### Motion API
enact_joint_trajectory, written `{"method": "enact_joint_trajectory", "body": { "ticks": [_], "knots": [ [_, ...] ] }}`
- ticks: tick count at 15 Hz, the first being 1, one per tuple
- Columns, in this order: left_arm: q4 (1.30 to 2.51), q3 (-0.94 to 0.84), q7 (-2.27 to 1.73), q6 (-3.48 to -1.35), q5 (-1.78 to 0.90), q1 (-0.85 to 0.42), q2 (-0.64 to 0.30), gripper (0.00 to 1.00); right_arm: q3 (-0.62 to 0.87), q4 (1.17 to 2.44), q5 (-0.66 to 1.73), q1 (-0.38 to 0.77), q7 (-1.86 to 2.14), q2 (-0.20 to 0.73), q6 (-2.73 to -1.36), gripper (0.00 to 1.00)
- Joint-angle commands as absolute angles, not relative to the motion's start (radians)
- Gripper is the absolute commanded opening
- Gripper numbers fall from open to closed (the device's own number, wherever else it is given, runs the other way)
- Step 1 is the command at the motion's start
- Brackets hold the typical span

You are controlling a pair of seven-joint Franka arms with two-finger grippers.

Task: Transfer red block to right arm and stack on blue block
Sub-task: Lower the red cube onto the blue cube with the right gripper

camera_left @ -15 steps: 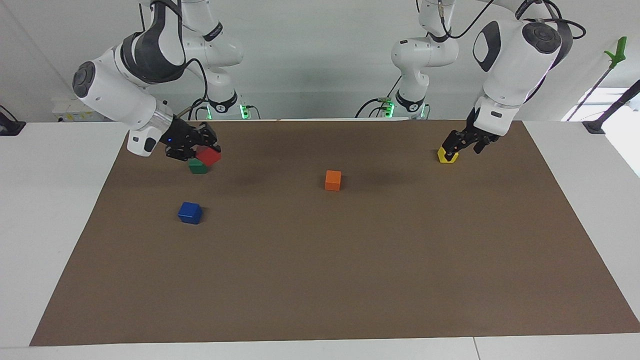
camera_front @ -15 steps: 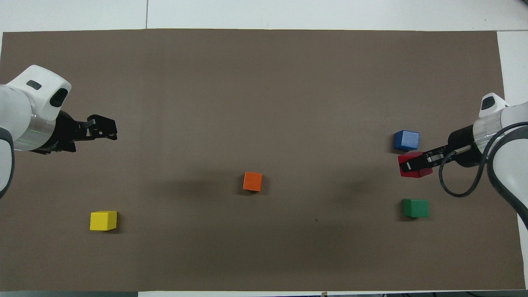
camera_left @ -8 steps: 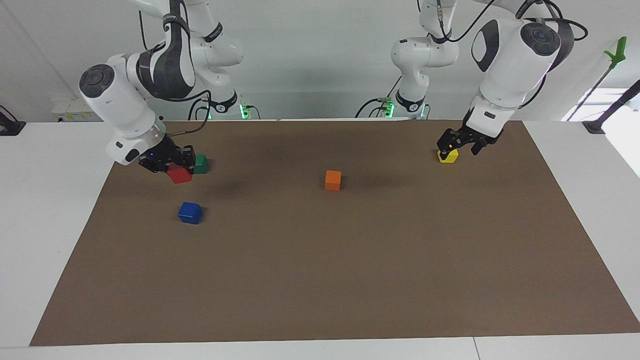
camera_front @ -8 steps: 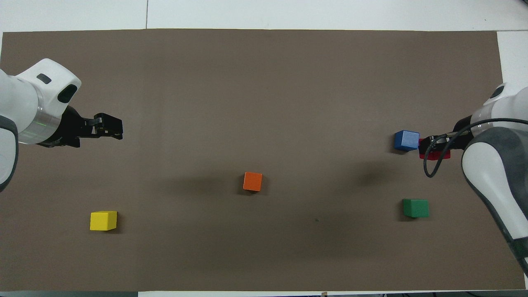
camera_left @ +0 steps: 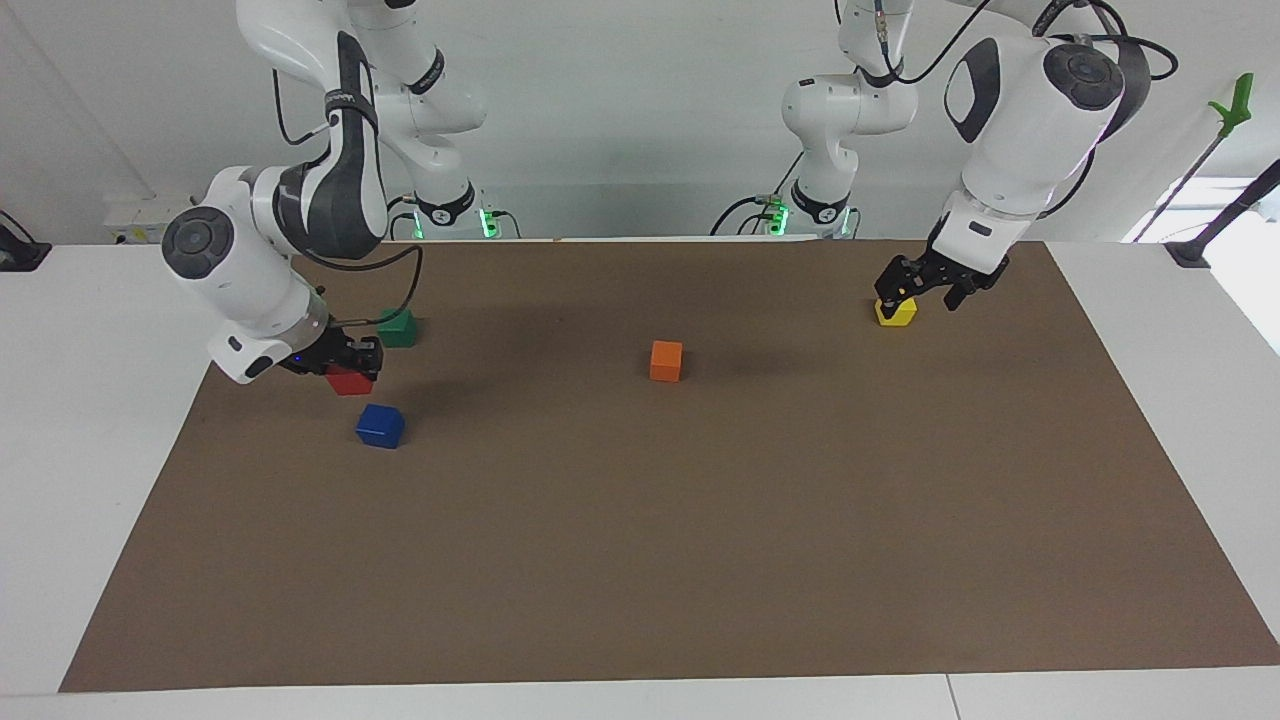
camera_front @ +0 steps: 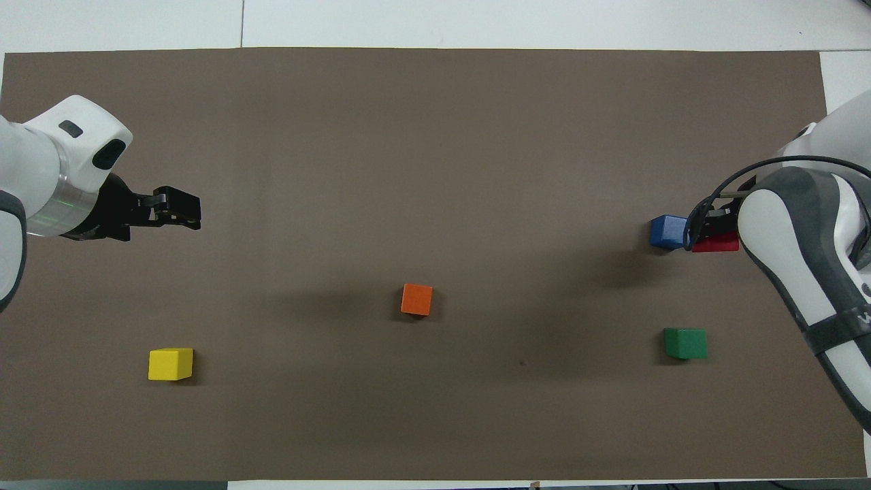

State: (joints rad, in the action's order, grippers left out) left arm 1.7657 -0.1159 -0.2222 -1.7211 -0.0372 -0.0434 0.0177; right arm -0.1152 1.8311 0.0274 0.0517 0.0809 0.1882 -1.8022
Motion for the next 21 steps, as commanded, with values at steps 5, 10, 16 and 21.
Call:
{"method": "enact_joint_trajectory", "body": {
  "ticks": [5, 10, 16, 21],
  "knots": [
    [1.723, -0.106, -0.202, -1.683, -0.018, -0.058, -0.003, 1.00, -0.106, 1.641, 0.026, 0.055, 0.081, 0.346, -1.752, 0.00],
    [1.723, -0.104, -0.207, -1.695, -0.018, -0.058, -0.002, 1.00, -0.103, 1.649, 0.029, 0.049, 0.084, 0.380, -1.775, 0.00],
    [1.723, -0.104, -0.207, -1.695, -0.018, -0.057, 0.000, 1.00, -0.103, 1.692, 0.029, 0.055, 0.080, 0.384, -1.816, 0.00],
    [1.726, -0.104, -0.209, -1.695, -0.018, -0.046, 0.005, 1.00, -0.103, 1.724, 0.052, 0.055, 0.072, 0.374, -1.842, 0.00]
  ]
}}
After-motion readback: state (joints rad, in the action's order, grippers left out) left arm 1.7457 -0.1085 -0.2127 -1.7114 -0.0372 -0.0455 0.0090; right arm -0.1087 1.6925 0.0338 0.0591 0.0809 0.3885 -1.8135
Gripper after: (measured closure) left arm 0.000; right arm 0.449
